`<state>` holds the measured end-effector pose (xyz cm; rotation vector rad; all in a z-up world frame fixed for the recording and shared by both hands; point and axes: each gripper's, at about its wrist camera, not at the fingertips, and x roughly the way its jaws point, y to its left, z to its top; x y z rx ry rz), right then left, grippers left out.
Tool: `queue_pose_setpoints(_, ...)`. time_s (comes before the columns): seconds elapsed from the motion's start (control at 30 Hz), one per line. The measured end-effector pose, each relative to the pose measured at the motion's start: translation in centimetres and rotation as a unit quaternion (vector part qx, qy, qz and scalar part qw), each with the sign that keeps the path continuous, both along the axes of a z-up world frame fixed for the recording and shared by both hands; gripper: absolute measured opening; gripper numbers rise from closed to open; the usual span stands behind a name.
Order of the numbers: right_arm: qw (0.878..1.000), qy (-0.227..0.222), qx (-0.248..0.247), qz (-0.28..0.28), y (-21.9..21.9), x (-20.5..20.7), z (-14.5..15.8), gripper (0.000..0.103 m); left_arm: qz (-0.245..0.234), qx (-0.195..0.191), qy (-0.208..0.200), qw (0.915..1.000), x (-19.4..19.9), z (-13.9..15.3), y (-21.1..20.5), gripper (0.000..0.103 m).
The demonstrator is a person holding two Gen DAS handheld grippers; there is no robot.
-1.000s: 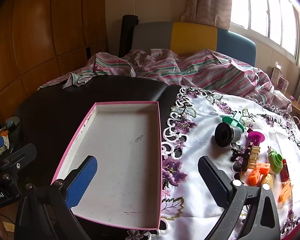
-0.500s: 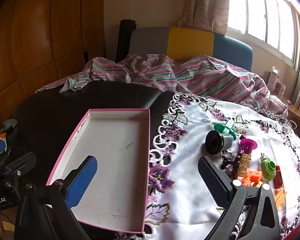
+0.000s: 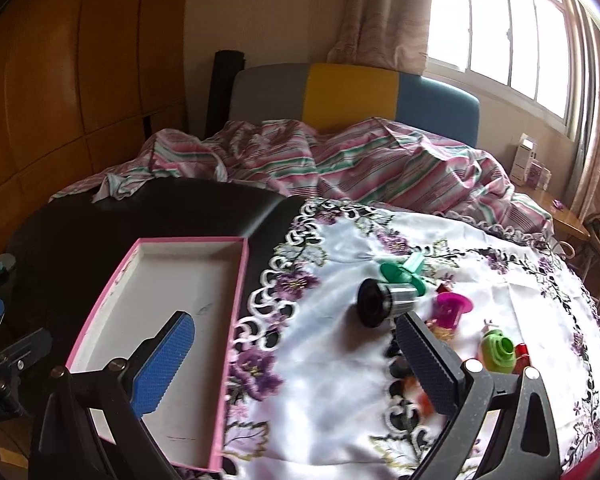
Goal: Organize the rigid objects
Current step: 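Move both tools over the tablecloth toward the plastic objects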
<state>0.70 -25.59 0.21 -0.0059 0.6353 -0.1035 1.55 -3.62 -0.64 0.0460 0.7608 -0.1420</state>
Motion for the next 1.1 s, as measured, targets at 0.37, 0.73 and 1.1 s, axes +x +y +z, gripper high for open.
queue_pose_setpoints(0.37, 0.998, -0.009, 0.023, -0.053, -5.8, -0.4, 1.2, 0.103, -0.04, 0.009, 0.001, 0.9991, 0.1, -0.2, -1.9, 0.103)
queue_pose_setpoints(0.73, 0.965, 0.027, 0.152, -0.213, -21.3, -1.3, -2.4, 0.103, -0.125, -0.015, 0.06, 0.9903, 1.8, -1.5, -7.1, 0.103)
queue_pose_setpoints(1.1, 0.941, 0.032, 0.234, -0.244, -24.4, -2.4, -4.5, 0.102, -0.233, 0.038, 0.053, 0.9703, 6.1, -1.6, -17.6, 0.103)
